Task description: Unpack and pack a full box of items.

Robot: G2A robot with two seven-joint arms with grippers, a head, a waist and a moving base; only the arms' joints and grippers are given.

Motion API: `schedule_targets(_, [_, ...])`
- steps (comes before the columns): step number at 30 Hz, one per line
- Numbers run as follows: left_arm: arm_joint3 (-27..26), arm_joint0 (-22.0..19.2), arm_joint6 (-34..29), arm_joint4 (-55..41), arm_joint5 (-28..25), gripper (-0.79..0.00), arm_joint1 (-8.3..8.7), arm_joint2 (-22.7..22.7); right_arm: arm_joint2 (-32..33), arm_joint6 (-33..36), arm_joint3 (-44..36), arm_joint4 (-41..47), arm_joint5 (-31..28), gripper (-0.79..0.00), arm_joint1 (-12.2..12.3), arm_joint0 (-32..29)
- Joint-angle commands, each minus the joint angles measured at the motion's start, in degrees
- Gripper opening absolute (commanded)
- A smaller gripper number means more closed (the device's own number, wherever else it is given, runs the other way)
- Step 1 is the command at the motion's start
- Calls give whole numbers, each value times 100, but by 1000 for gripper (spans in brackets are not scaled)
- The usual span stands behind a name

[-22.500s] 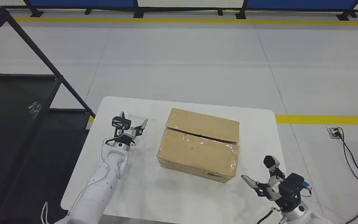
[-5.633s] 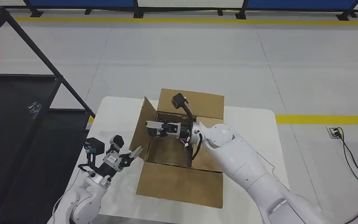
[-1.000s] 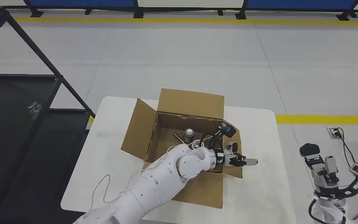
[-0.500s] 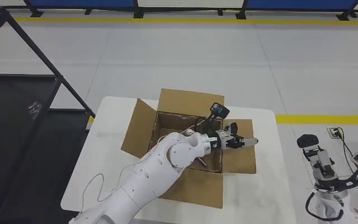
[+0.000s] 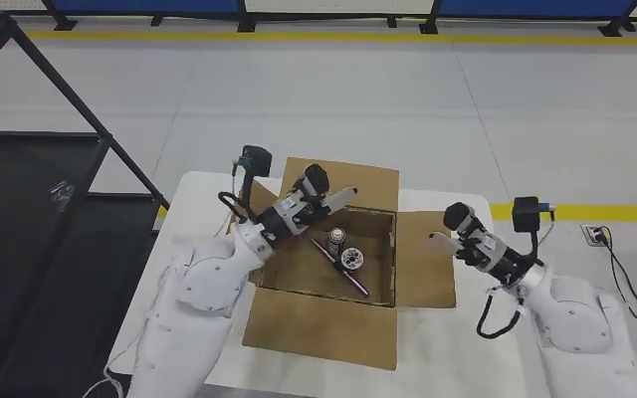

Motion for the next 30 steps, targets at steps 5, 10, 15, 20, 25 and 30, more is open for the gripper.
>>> schedule_targets(5, [-501, 781, -75, -236, -112, 0, 186, -1277, -1298, 646, 63, -779, 409, 0, -78, 837])
schedule_targets(10, [-659, 1355, -74, -517, -291, 0, 299, -2115, -2572, 1238, 626, -1214, 885, 0, -252, 1750])
schedule_targets(15, [-617, 1874, -31, -879, -497, 0, 375, -2705, -3670, 1306, 1670, -1509, 1566, 0, -533, 2597])
schedule_targets(20, [-681, 2278, -36, -1137, -706, 0, 432, -3056, -4551, 1073, 2740, -2076, 2383, 0, -869, 3271])
schedule_targets(25, [-737, 2431, -31, -1245, -792, 0, 455, -3152, -5019, 707, 3519, -2332, 2878, 0, -1151, 3662])
schedule_targets(30, [-737, 2431, -31, -1245, -792, 0, 455, -3152, -5271, 389, 4170, -2366, 3086, 0, -1379, 3864])
